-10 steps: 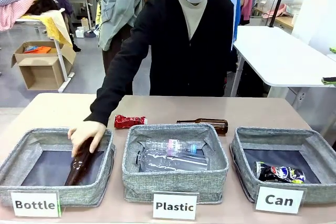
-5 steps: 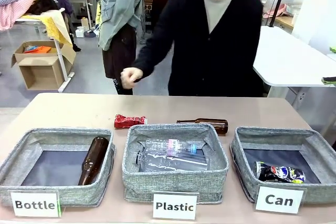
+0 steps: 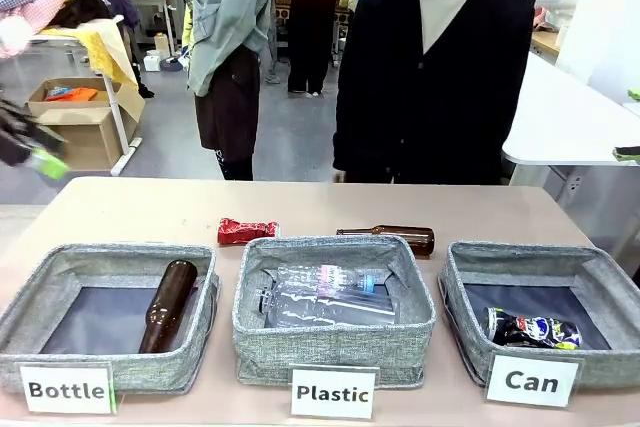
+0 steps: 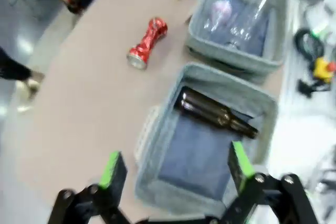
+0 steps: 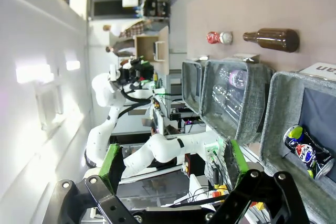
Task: Sort the can waste into the basket.
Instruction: Pick up the can waste from the table and place it in the right Fabric basket.
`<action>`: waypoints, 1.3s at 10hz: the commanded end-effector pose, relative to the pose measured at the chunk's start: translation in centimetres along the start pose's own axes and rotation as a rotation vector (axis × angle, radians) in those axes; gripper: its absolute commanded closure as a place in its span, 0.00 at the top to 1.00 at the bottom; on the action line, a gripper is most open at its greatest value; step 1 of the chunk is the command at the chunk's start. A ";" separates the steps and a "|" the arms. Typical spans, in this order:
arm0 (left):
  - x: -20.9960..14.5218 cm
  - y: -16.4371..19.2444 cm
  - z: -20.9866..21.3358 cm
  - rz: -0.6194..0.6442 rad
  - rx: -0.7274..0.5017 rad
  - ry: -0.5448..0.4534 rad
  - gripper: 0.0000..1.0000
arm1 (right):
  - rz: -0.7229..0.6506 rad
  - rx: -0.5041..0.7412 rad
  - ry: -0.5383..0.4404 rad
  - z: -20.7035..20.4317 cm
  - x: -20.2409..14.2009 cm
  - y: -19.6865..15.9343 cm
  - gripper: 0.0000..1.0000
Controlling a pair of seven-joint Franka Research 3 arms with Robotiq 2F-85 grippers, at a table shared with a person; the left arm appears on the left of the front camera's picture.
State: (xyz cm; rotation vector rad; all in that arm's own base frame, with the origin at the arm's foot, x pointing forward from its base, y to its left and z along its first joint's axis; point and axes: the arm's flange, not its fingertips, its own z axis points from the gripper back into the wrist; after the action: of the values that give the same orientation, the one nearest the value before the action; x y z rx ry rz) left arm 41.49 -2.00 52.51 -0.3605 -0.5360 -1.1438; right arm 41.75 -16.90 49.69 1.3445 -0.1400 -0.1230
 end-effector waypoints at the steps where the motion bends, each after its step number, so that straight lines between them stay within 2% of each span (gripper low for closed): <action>1: 4.1 1.9 -5.7 -0.141 -0.035 0.181 1.00 | 0.021 -0.010 0.007 0.2 -0.2 0.1 1.00; 3: 9.1 3.2 -11.7 -0.267 -0.092 0.266 1.00 | 0.021 -0.010 0.007 0.2 -0.2 0.1 1.00; 5: 11.7 3.2 -16.2 -0.359 -0.159 0.321 1.00 | 0.021 -0.010 0.007 0.2 -0.2 0.1 1.00; 6: 12.1 3.0 -17.0 -0.355 -0.172 0.306 1.00 | 0.021 -0.010 0.007 0.2 -0.2 0.1 1.00; 7: 12.4 3.2 -16.5 -0.215 -0.147 0.320 1.00 | 0.021 -0.010 0.007 0.2 -0.2 0.1 1.00; 8: 11.4 2.7 -18.2 -0.349 -0.164 0.299 1.00 | 0.021 -0.010 0.007 0.2 -0.2 0.1 1.00; 10: 12.0 3.2 -18.2 -0.310 -0.164 0.301 1.00 | 0.021 -0.010 0.007 0.2 -0.2 0.1 1.00; 11: 12.8 3.8 -19.3 -0.314 -0.078 0.266 1.00 | 0.021 -0.010 0.007 0.2 -0.2 0.1 1.00; 13: 13.8 5.6 -22.2 -0.310 -0.023 0.237 1.00 | 0.021 -0.010 0.007 0.2 -0.2 0.1 1.00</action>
State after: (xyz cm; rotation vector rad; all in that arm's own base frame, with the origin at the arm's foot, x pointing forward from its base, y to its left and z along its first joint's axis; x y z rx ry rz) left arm 54.49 -20.88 43.34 -0.1771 -0.3446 -1.4928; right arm 41.76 -16.90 49.68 1.3445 -0.1400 -0.1230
